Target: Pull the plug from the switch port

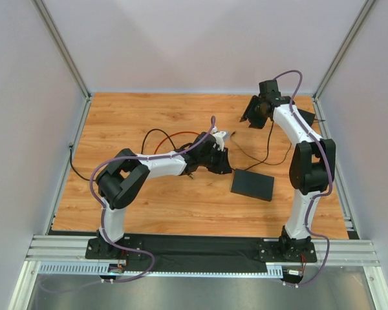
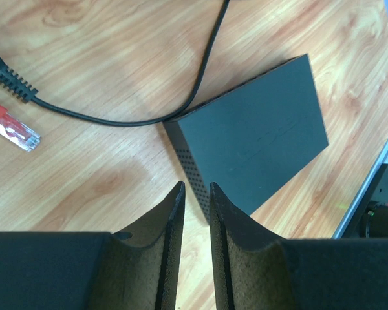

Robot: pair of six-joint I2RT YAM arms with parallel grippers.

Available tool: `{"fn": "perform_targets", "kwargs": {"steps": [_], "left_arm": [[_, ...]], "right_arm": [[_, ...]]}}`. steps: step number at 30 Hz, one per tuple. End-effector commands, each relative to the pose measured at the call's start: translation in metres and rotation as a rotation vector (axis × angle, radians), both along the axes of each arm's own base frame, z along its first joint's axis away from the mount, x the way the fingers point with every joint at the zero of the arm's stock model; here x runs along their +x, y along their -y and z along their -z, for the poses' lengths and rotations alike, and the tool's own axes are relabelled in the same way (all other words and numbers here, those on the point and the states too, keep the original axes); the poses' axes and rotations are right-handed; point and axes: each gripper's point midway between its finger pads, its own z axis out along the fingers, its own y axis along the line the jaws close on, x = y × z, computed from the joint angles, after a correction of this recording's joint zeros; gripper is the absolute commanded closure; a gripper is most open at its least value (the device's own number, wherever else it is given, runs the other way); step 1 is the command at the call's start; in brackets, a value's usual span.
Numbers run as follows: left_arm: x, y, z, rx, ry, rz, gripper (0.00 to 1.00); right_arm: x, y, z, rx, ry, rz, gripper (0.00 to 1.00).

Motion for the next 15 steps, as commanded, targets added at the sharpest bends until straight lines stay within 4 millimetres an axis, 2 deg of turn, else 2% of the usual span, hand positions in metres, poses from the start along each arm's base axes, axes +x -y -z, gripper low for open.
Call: {"fn": "perform_targets", "kwargs": {"steps": [1, 2, 3, 4, 5, 6, 7, 8, 9, 10, 11, 15], "left_arm": [[-0.003, 0.015, -0.003, -0.05, -0.018, 0.05, 0.71], [-0.003, 0.017, -0.003, -0.054, -0.019, 0.055, 0.7], [-0.005, 0.018, 0.0, -0.056, -0.033, 0.062, 0.7], [-0.006, 0.019, 0.0, -0.065, -0.036, 0.067, 0.7], [-0.007, 0.021, 0.002, -0.07, -0.047, 0.074, 0.69], [-0.009, 0.021, 0.003, -0.071, -0.054, 0.08, 0.69], [-0.008, 0.022, 0.003, -0.079, -0.053, 0.082, 0.69], [-0.01, 0.023, 0.005, -0.084, -0.059, 0.088, 0.69], [-0.012, 0.025, 0.007, -0.09, -0.07, 0.102, 0.69], [-0.013, 0.027, 0.006, -0.103, -0.074, 0.107, 0.69], [-0.013, 0.029, 0.005, -0.114, -0.077, 0.112, 0.69], [-0.021, 0.037, 0.005, -0.173, -0.108, 0.161, 0.68]], "right_arm": [[-0.012, 0.003, -0.012, -0.024, 0.012, -0.024, 0.48], [-0.02, 0.006, -0.01, -0.041, -0.003, -0.025, 0.45], [-0.025, 0.014, -0.021, -0.054, 0.016, -0.013, 0.44], [-0.041, 0.019, -0.008, -0.064, -0.027, -0.009, 0.43], [-0.059, 0.025, -0.006, -0.066, -0.04, -0.001, 0.43], [-0.06, 0.027, -0.022, -0.06, -0.003, 0.006, 0.43], [-0.08, 0.031, -0.006, -0.066, -0.048, 0.013, 0.43], [-0.093, 0.035, -0.002, -0.075, -0.063, 0.027, 0.43], [-0.105, 0.044, -0.013, -0.082, -0.034, 0.048, 0.43], [-0.116, 0.046, -0.013, -0.081, -0.034, 0.051, 0.44], [-0.139, 0.051, -0.005, -0.082, -0.048, 0.057, 0.44], [-0.179, 0.069, 0.008, -0.056, -0.052, 0.095, 0.43]]}}
